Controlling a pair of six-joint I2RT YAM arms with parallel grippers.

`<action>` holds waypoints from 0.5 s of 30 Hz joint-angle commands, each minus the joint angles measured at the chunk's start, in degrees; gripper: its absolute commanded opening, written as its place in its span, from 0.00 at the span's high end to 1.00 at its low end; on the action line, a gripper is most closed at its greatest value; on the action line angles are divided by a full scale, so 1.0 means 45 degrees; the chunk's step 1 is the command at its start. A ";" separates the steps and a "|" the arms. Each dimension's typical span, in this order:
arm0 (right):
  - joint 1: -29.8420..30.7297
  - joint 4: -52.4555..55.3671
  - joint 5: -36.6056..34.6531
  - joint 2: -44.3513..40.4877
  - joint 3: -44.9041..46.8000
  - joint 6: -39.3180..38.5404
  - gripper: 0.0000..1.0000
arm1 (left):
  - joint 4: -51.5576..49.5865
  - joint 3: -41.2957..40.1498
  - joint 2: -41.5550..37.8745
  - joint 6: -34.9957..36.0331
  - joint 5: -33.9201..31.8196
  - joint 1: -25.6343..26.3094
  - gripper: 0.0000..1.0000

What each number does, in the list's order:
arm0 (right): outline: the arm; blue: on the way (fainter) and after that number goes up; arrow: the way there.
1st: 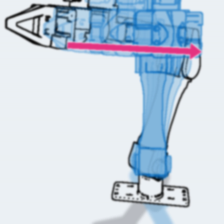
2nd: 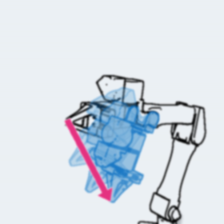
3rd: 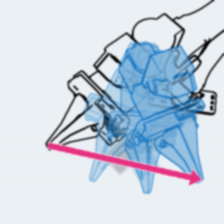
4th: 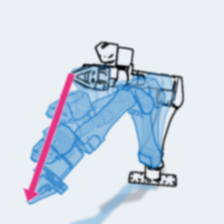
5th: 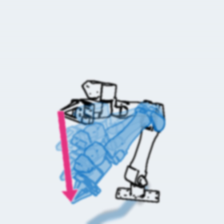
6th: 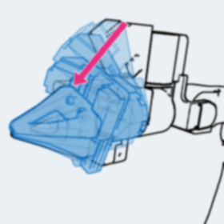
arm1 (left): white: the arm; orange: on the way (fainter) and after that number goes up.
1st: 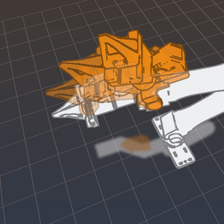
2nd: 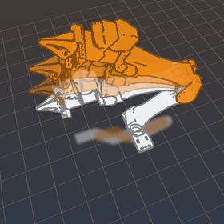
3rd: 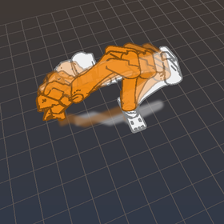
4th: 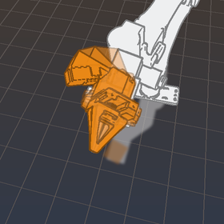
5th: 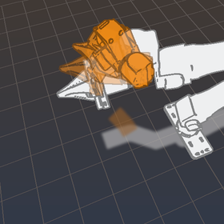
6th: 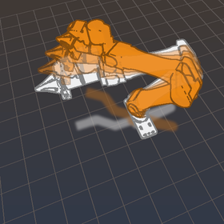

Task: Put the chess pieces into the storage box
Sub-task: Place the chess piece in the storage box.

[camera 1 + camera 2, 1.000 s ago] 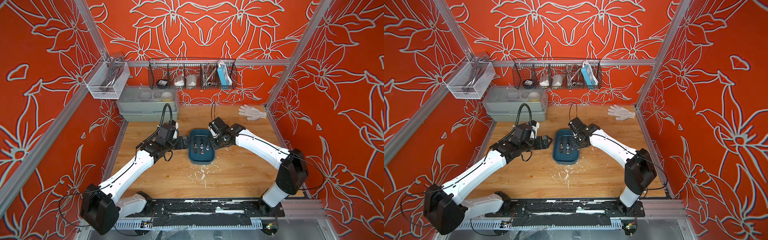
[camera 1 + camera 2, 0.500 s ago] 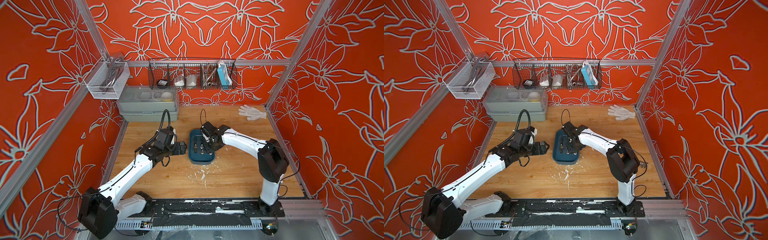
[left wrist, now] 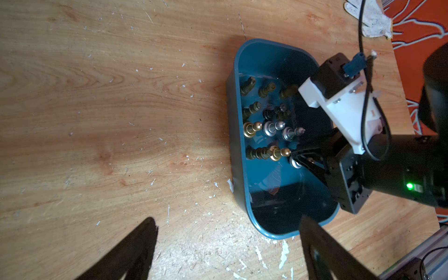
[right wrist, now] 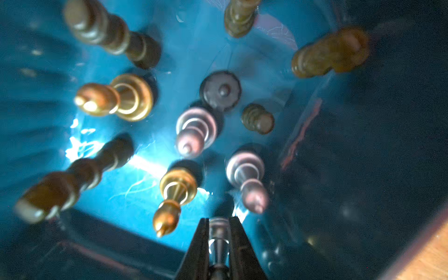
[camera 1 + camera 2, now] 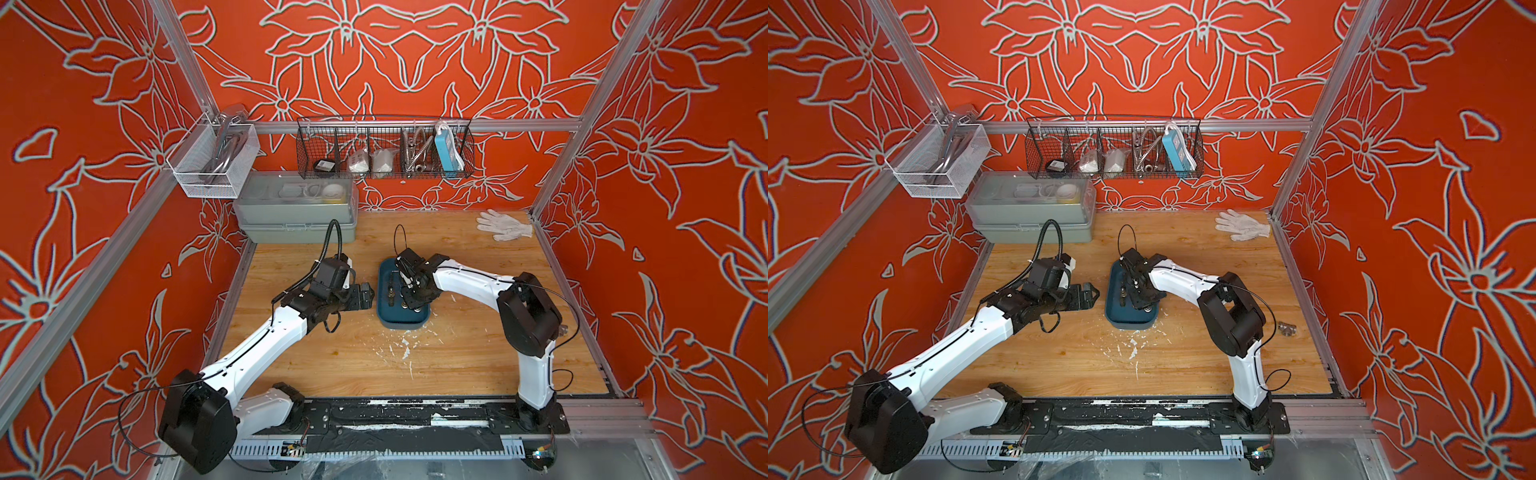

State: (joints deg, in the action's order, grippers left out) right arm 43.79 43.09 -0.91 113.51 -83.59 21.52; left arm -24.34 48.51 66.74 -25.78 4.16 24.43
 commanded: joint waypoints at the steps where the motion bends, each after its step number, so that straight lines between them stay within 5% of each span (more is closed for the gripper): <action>1: 0.0128 -0.0086 -0.0492 0.0338 -0.0413 -0.0036 0.85 | 0.0136 -0.0002 0.0069 0.0075 -0.0123 -0.0053 0.09; 15: 0.0190 -0.0401 -0.0767 0.0191 -0.0276 0.0062 0.73 | 0.0316 -0.0058 0.0026 0.0030 -0.0320 -0.0057 0.09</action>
State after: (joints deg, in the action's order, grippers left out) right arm 44.07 41.10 -2.79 114.69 -83.77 21.78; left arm -23.49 48.51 66.87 -25.78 3.57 24.43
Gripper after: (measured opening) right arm 0.265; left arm 0.911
